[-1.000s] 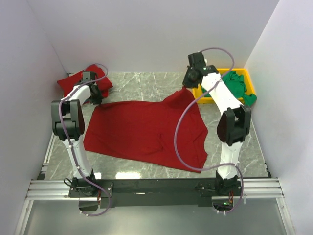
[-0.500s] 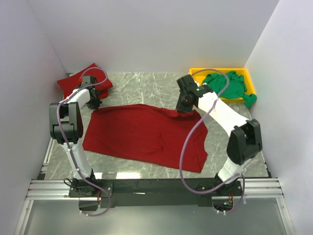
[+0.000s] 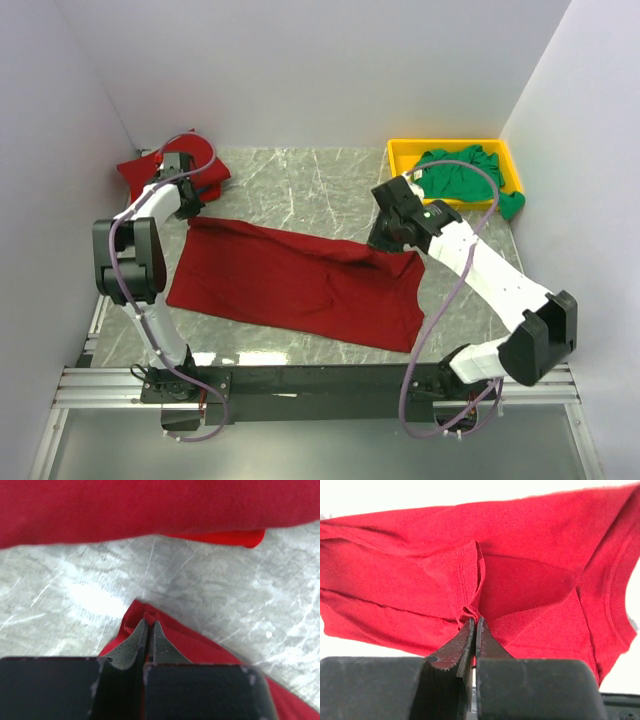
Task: Fold and stack the t-shirts
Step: Fold the tshirt
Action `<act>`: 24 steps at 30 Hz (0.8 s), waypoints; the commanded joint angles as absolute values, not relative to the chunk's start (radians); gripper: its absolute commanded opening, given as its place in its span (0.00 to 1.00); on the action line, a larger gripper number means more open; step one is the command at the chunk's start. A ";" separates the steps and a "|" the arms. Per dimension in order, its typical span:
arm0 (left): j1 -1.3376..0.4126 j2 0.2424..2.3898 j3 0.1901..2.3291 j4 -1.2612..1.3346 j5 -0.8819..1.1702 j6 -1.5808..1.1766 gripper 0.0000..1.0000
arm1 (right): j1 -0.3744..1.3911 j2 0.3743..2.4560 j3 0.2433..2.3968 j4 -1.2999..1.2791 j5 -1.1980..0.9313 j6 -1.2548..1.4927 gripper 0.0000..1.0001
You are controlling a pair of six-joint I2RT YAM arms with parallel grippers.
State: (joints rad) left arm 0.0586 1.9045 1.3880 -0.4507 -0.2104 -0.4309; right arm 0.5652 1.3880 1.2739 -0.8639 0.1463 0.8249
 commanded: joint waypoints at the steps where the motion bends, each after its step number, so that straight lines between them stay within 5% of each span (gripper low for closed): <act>1: 0.063 1.815 1.349 -0.416 -0.244 -0.439 0.01 | 0.591 1.318 1.233 -0.896 0.184 0.885 0.00; 24: 0.064 1.632 1.117 -0.417 -0.314 -0.495 0.06 | 0.758 1.089 0.982 -0.948 0.212 1.048 0.00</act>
